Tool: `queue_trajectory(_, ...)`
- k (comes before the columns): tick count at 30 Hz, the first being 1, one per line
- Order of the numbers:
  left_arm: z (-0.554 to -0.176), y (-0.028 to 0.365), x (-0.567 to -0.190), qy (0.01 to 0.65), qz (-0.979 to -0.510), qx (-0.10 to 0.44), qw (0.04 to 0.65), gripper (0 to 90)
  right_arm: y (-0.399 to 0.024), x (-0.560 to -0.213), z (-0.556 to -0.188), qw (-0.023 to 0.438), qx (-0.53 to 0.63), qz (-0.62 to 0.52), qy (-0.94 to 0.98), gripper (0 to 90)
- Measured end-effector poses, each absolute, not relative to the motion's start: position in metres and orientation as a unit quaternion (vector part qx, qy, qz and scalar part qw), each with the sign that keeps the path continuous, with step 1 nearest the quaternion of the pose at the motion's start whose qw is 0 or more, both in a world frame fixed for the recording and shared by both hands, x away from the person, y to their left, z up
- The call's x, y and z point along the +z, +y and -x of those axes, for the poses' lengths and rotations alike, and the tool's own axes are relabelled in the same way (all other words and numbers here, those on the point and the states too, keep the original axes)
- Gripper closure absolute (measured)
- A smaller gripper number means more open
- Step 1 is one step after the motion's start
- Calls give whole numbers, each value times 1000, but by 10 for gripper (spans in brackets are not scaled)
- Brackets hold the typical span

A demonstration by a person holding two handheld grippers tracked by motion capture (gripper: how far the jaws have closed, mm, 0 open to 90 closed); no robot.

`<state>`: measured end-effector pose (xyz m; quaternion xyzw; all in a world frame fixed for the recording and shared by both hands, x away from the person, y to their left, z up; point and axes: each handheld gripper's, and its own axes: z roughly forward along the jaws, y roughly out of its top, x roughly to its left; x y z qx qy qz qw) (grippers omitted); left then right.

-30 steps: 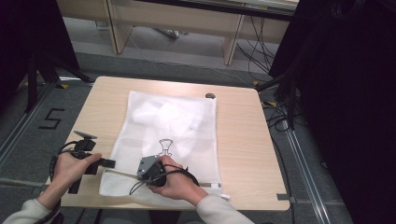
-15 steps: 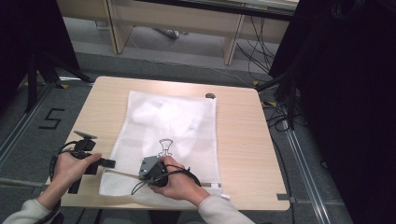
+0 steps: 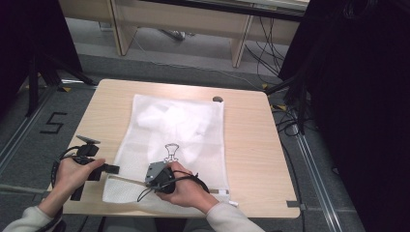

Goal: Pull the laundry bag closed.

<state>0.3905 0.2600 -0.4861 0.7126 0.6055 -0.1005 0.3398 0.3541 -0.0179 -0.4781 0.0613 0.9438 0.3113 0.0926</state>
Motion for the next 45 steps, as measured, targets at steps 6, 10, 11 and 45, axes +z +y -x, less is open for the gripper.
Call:
queue_trajectory(6, -391, 260, -486, 605, -713, -101, 340, 853, -20, -478, -353, 92, 310, -62, 944, 825)
queue_trajectory(10, -390, 260, -486, 606, -712, -101, 340, 852, -21, -478, -353, 91, 309, -63, 944, 825)
queue_trajectory(11, -390, 260, -486, 606, -712, -101, 340, 852, -21, -478, -353, 91, 308, -62, 945, 825)
queue_trajectory(45, -391, 261, -487, 607, -712, -102, 338, 852, -39, -475, -352, 81, 297, -80, 948, 825)
